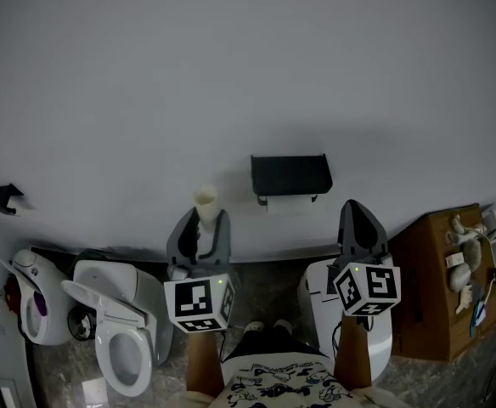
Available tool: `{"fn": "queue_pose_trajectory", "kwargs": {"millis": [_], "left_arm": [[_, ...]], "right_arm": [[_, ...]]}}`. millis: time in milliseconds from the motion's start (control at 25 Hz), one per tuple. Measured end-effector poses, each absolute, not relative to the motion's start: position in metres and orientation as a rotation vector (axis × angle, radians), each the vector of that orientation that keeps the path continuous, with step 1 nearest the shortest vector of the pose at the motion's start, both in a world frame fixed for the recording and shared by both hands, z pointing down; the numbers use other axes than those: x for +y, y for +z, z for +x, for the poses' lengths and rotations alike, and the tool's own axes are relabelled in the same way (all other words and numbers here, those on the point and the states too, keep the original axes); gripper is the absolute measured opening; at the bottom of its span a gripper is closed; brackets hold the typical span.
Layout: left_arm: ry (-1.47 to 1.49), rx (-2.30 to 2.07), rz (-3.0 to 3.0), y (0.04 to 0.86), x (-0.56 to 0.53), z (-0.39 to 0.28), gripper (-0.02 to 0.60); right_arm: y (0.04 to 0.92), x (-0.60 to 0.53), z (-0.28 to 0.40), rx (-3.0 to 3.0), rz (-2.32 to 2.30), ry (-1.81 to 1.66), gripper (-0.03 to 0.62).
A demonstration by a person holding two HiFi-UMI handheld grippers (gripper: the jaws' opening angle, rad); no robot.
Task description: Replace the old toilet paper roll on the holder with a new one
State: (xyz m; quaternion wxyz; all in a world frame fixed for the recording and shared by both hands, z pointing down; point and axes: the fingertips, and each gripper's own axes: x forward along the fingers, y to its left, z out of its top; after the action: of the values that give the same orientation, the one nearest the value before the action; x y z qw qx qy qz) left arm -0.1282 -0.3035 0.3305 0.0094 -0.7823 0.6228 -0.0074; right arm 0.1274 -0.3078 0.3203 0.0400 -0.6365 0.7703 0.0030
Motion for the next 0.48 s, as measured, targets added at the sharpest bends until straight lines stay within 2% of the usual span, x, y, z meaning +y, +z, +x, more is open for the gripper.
{"fn": "queue_pose_trajectory", "kwargs": {"millis": [480], "left_arm": [[-0.018,1.94,-2.438,0.3268,-0.2995,-0.1275,0.183]], "right_arm": [[0.3184,-0.3036,0.1277,2.359,-1.955,0.016,0.02]]}}
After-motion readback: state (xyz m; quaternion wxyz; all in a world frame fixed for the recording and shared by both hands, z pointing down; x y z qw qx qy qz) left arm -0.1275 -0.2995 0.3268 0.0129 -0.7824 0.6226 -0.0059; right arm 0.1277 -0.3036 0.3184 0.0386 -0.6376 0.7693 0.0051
